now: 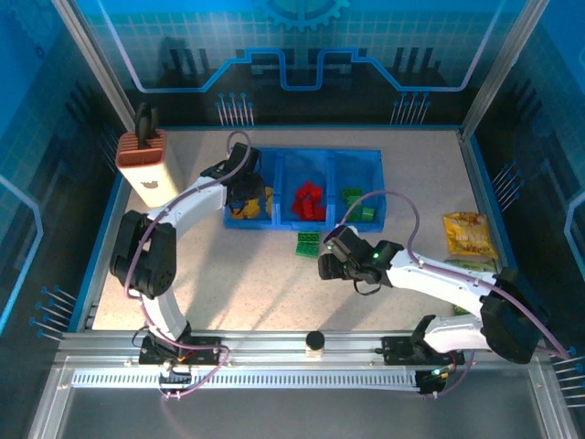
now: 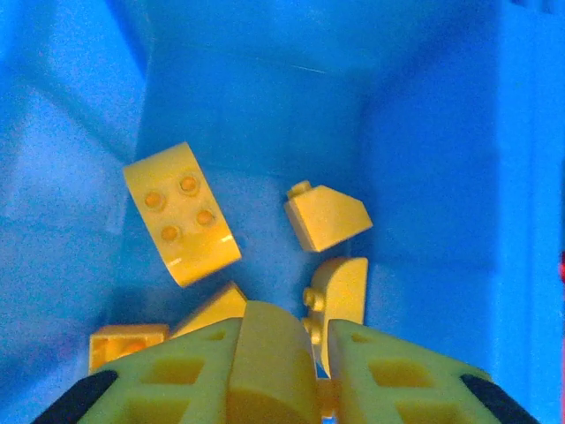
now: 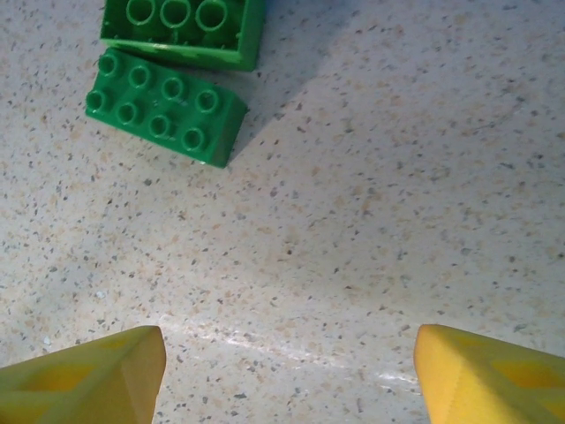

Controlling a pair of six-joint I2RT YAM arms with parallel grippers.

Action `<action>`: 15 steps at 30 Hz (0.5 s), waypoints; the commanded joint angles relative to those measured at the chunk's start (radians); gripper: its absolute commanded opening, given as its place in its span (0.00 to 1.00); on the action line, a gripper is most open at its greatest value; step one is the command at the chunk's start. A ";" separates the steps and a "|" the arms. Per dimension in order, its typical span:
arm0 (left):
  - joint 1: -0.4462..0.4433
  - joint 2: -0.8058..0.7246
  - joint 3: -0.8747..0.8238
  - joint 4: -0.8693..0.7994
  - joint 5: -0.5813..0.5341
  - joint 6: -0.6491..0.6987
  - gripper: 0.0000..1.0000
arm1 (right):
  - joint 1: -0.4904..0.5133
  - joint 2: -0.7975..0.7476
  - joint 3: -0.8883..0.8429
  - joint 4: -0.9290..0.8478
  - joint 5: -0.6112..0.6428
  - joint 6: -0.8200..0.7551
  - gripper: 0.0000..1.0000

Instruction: Sort the legos into containers by color

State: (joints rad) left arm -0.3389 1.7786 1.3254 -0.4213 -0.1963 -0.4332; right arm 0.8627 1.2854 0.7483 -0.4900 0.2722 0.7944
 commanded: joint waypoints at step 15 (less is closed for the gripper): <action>-0.023 -0.313 -0.164 0.071 0.068 -0.005 0.54 | 0.026 0.191 0.185 0.018 0.022 0.036 0.93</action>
State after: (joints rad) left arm -0.3355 1.5661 1.2243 -0.3828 -0.1440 -0.4198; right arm 0.8772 1.4372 0.8768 -0.4774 0.2802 0.8135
